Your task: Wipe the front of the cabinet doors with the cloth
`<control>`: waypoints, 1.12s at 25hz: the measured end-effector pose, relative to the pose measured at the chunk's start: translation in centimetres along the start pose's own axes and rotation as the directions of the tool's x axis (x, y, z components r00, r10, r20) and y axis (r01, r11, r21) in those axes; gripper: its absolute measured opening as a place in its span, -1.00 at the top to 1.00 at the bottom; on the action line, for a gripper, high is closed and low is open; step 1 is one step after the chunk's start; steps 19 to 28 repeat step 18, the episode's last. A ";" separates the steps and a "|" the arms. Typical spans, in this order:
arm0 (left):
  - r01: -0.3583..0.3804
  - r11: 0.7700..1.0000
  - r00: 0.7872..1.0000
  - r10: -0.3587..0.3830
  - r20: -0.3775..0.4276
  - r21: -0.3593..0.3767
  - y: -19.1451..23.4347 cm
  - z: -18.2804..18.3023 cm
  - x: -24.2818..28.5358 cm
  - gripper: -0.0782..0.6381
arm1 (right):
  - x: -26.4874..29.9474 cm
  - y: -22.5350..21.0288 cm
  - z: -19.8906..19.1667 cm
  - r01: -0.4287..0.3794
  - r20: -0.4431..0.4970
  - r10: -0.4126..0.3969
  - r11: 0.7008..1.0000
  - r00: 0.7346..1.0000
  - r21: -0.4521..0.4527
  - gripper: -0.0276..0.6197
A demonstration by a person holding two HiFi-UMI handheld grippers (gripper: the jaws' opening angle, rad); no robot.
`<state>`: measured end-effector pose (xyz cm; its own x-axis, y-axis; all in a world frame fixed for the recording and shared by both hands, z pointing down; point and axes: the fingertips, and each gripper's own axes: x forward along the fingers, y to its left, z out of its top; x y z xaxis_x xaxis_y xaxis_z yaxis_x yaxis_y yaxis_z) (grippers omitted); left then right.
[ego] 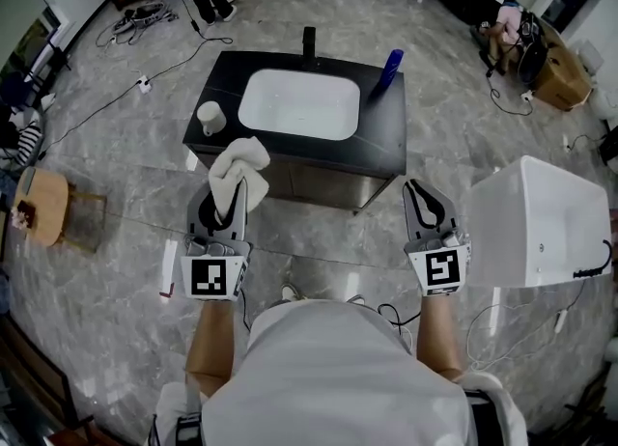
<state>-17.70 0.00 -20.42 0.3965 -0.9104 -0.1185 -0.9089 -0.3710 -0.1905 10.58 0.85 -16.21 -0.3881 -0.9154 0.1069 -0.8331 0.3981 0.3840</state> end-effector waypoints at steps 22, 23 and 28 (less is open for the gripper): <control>0.028 1.000 1.000 -0.028 0.001 -0.005 -1.4 0.4 0.0 0.49 | -0.9 -0.3 -0.4 0.006 0.002 -0.006 0.999 1.000 0.047 0.76; 0.028 1.000 1.000 -0.028 0.001 -0.005 -1.4 0.4 0.0 0.49 | -0.9 -0.3 -0.4 0.006 0.002 -0.006 0.999 1.000 0.047 0.76; 0.028 1.000 1.000 -0.028 0.001 -0.005 -1.4 0.4 0.0 0.49 | -0.9 -0.3 -0.4 0.006 0.002 -0.006 0.999 1.000 0.047 0.76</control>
